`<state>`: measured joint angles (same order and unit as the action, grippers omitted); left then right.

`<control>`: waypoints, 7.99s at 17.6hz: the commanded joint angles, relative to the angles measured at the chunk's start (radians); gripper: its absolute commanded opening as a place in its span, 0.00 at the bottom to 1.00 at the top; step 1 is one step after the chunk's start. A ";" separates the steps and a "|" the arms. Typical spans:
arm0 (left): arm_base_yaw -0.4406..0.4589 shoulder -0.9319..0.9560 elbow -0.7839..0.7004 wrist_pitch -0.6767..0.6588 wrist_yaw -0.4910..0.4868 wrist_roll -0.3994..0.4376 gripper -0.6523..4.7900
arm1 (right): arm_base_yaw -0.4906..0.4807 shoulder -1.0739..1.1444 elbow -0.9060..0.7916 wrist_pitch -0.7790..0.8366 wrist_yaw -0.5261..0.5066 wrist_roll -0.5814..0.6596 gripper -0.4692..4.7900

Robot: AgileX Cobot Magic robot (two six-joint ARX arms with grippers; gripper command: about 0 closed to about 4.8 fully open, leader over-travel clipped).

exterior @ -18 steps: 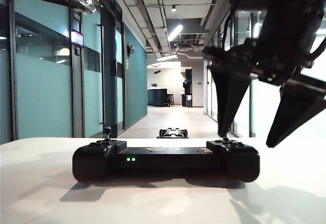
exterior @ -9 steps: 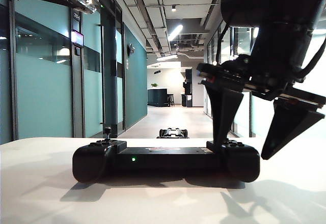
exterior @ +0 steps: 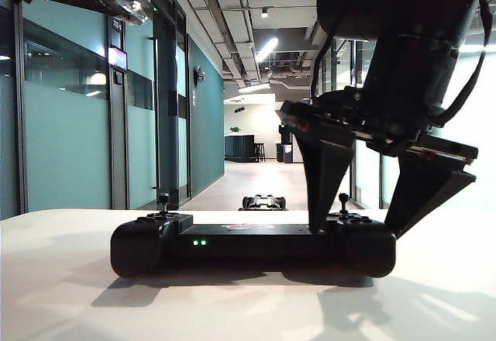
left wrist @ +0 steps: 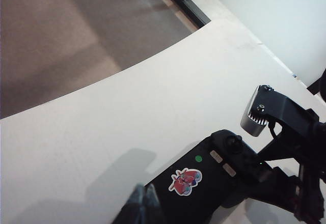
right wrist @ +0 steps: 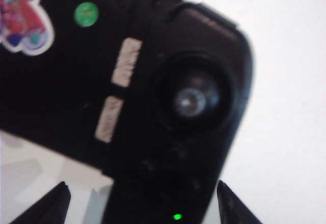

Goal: Push the left joystick on the remote control sitting on the white table forward to make the robot dog walk in a straight line until it approaches the door.

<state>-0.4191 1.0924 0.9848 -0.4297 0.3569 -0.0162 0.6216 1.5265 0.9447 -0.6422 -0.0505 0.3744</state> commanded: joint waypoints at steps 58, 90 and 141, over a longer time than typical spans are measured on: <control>-0.009 0.328 -0.278 0.346 0.304 0.248 0.11 | 0.002 0.058 0.006 -0.111 0.082 0.253 0.46; -0.009 0.481 -0.278 0.536 0.291 0.217 0.11 | 0.003 0.058 0.006 -0.112 0.081 0.249 0.46; -0.011 -0.129 -0.042 0.096 -0.050 -0.026 0.11 | 0.000 -0.046 0.121 -0.198 0.100 0.202 0.69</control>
<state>-0.4282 0.9699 0.9386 -0.3344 0.3088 -0.0391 0.6209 1.4982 1.0462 -0.8192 0.0467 0.5842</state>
